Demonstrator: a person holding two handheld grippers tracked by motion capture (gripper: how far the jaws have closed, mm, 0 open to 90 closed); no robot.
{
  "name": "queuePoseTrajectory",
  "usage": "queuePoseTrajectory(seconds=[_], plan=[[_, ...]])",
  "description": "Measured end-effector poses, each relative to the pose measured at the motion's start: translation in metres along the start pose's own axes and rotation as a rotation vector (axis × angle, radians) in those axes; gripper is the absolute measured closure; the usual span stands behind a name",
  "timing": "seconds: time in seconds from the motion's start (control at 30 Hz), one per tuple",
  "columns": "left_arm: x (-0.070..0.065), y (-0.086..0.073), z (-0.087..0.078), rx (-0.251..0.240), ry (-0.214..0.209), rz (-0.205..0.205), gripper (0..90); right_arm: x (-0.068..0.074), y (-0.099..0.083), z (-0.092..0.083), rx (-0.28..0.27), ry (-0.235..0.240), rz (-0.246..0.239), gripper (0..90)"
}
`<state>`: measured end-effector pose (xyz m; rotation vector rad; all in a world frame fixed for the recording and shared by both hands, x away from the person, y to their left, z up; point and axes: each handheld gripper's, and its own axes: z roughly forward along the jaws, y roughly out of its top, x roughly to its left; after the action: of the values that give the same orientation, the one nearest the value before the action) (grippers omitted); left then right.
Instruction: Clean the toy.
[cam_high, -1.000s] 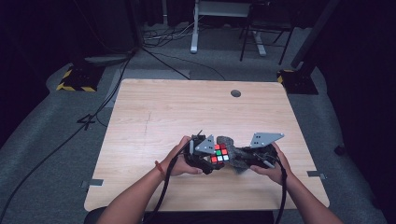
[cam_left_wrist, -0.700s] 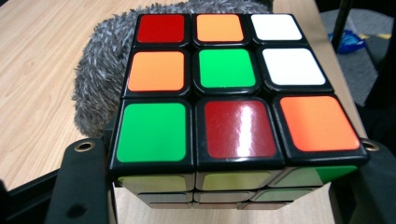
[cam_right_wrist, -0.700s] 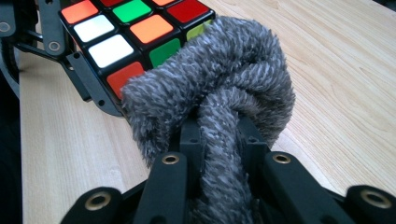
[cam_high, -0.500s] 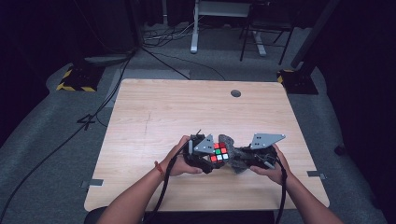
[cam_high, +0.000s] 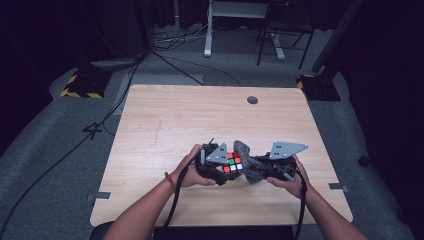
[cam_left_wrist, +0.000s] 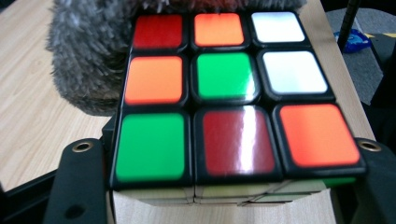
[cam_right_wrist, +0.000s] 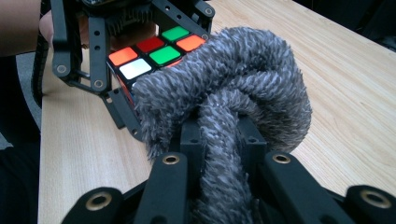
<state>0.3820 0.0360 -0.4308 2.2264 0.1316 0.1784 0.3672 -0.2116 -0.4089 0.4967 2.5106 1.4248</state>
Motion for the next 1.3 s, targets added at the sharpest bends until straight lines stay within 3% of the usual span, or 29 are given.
queuePoseTrajectory(seconds=[0.07, 0.17, 0.43, 0.5, 0.57, 0.67, 0.73, 0.97, 1.03, 1.1, 1.2, 1.3], plan=[[-0.004, 0.001, 0.006, 0.046, 0.016, 0.032, 32.9, 0.001, 0.0, 0.002, -0.018, 0.031, 0.012, 77.5], [-0.008, 0.0, 0.011, 0.074, 0.024, 0.056, 33.5, 0.007, 0.002, 0.005, 0.004, 0.014, -0.029, 77.7], [-0.007, 0.002, 0.012, 0.072, 0.024, 0.058, 33.6, 0.011, 0.007, 0.0, -0.001, 0.017, -0.047, 77.6], [-0.007, 0.003, 0.011, 0.067, 0.026, 0.061, 33.6, 0.012, 0.007, 0.002, 0.022, 0.01, -0.057, 77.8], [-0.006, 0.003, 0.008, 0.041, 0.022, 0.04, 33.6, 0.005, 0.002, 0.004, 0.043, -0.005, -0.028, 77.8], [-0.006, 0.004, 0.004, 0.034, 0.033, 0.044, 33.6, -0.002, -0.008, 0.008, 0.093, -0.031, 0.016, 77.8], [-0.004, 0.004, 0.003, 0.026, 0.025, 0.035, 33.6, -0.001, -0.008, 0.009, 0.112, -0.048, 0.004, 77.9], [-0.007, 0.006, 0.01, 0.069, 0.038, 0.064, 33.6, 0.011, 0.004, 0.002, 0.036, -0.03, -0.037, 77.9], [-0.006, 0.005, 0.01, 0.065, 0.018, 0.052, 33.6, 0.015, 0.009, 0.001, 0.015, -0.029, -0.05, 77.9], [-0.007, 0.005, 0.012, 0.071, 0.025, 0.05, 33.6, 0.016, 0.012, 0.001, -0.003, -0.027, -0.047, 77.8], [-0.008, 0.004, 0.012, 0.073, 0.03, 0.049, 33.7, 0.012, 0.01, 0.004, 0.024, -0.038, -0.052, 77.7], [-0.008, 0.005, 0.008, 0.069, 0.042, 0.055, 33.6, 0.003, 0.003, 0.009, 0.049, -0.038, -0.001, 77.8]])
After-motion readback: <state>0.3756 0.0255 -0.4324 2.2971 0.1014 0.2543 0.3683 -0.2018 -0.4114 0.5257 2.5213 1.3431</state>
